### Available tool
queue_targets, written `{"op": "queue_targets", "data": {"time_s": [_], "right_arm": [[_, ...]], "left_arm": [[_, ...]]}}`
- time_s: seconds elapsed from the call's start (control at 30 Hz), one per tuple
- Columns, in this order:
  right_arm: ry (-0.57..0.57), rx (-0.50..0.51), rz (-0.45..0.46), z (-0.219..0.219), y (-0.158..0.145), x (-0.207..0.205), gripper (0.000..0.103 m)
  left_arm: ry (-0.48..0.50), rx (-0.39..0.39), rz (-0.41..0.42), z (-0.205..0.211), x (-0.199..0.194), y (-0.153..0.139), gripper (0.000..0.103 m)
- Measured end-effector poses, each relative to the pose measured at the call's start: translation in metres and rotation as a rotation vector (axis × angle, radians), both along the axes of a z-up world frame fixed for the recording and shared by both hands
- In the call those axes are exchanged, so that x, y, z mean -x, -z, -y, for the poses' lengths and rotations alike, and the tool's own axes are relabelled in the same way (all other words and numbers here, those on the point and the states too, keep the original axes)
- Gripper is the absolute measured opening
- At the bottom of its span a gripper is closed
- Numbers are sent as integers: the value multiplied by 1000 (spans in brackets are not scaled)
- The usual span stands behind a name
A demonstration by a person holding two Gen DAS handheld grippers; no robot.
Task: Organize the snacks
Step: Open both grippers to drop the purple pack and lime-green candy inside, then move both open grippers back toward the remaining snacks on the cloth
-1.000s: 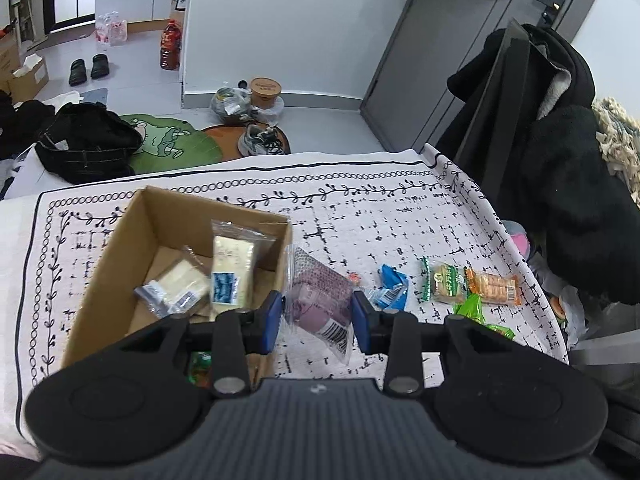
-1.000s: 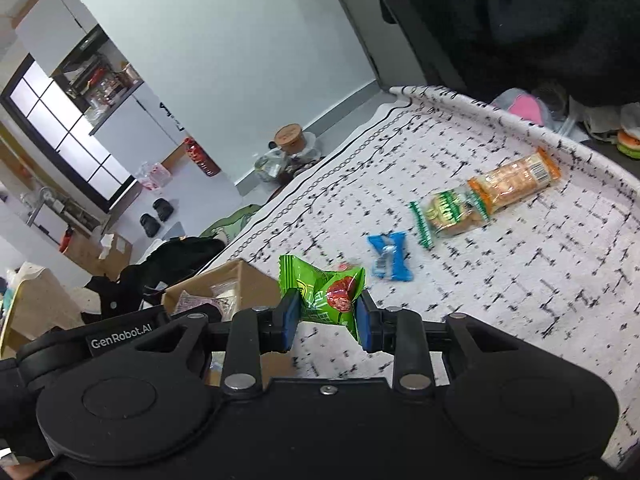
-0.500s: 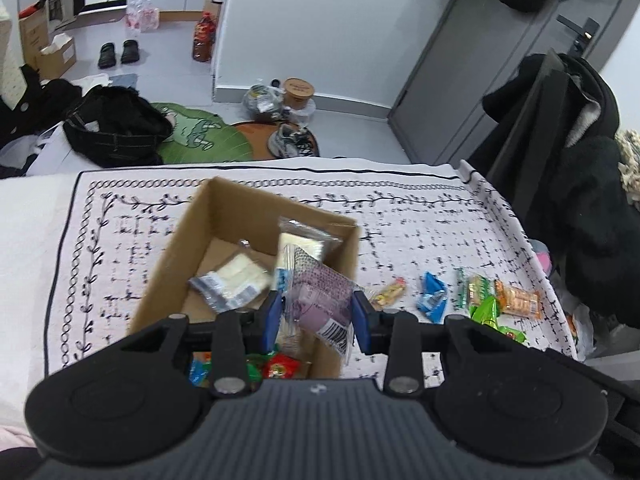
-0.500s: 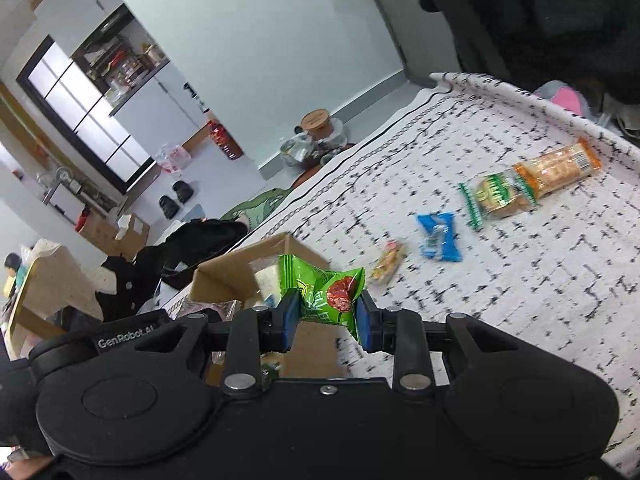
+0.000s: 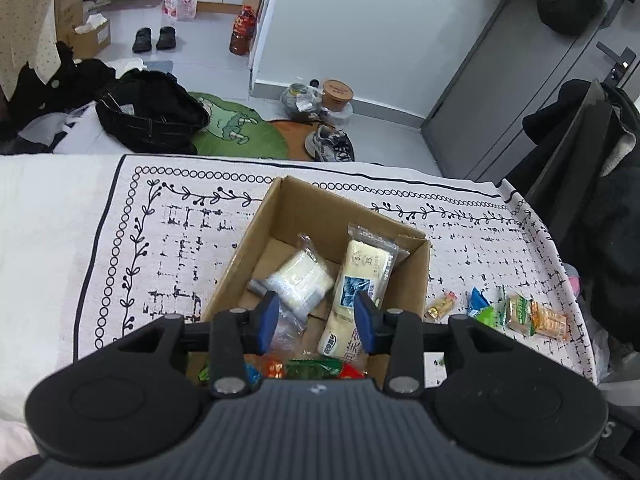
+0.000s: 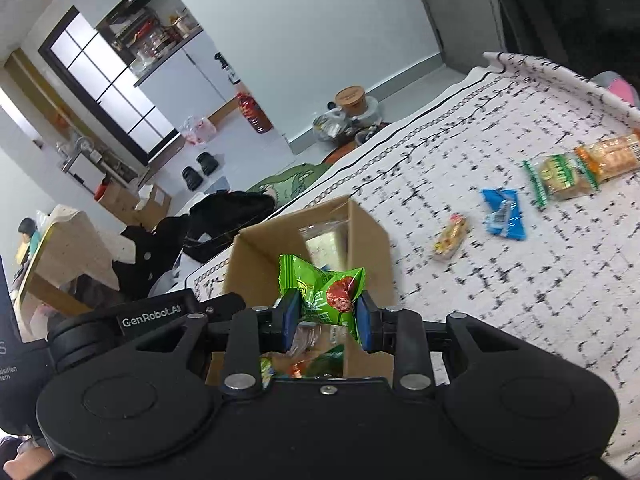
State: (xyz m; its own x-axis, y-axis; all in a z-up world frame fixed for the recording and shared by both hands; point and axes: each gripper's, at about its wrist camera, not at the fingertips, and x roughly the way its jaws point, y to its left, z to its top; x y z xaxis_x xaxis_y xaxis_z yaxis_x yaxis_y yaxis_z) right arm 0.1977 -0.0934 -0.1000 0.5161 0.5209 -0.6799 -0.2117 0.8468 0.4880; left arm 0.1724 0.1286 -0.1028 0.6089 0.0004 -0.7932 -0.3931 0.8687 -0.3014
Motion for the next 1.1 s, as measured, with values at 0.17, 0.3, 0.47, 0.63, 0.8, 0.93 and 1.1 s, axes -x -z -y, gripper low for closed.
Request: {"op": "queue_targets", "data": {"time_s": [0.17,0.3,0.47,0.63,0.8,0.93,1.1], "right_arm": [[-42,-23,-20,-11,2,2,40],[-24,-25,-35,-5,1,2,48],[20,-1,-41,14,-2,-1,56],[57,63,-25,37,-6,-2,63],[76,102,-8,61,-12,-4,69],[104,132,11,82,-16,-6,76],[136,149,17,107,-20,-10,81]], "left_arm": [[5,14,-5,-6,5,2,45],[5,20,-11,-9,6,2,47],[15,22,-12,-4,5,0,57],[34,41,-15,7,1,-3,71],[56,45,-19,24,-5,-4,73],[90,42,-15,42,-10,-7,75],[121,25,-16,63,-17,-9,77]]}}
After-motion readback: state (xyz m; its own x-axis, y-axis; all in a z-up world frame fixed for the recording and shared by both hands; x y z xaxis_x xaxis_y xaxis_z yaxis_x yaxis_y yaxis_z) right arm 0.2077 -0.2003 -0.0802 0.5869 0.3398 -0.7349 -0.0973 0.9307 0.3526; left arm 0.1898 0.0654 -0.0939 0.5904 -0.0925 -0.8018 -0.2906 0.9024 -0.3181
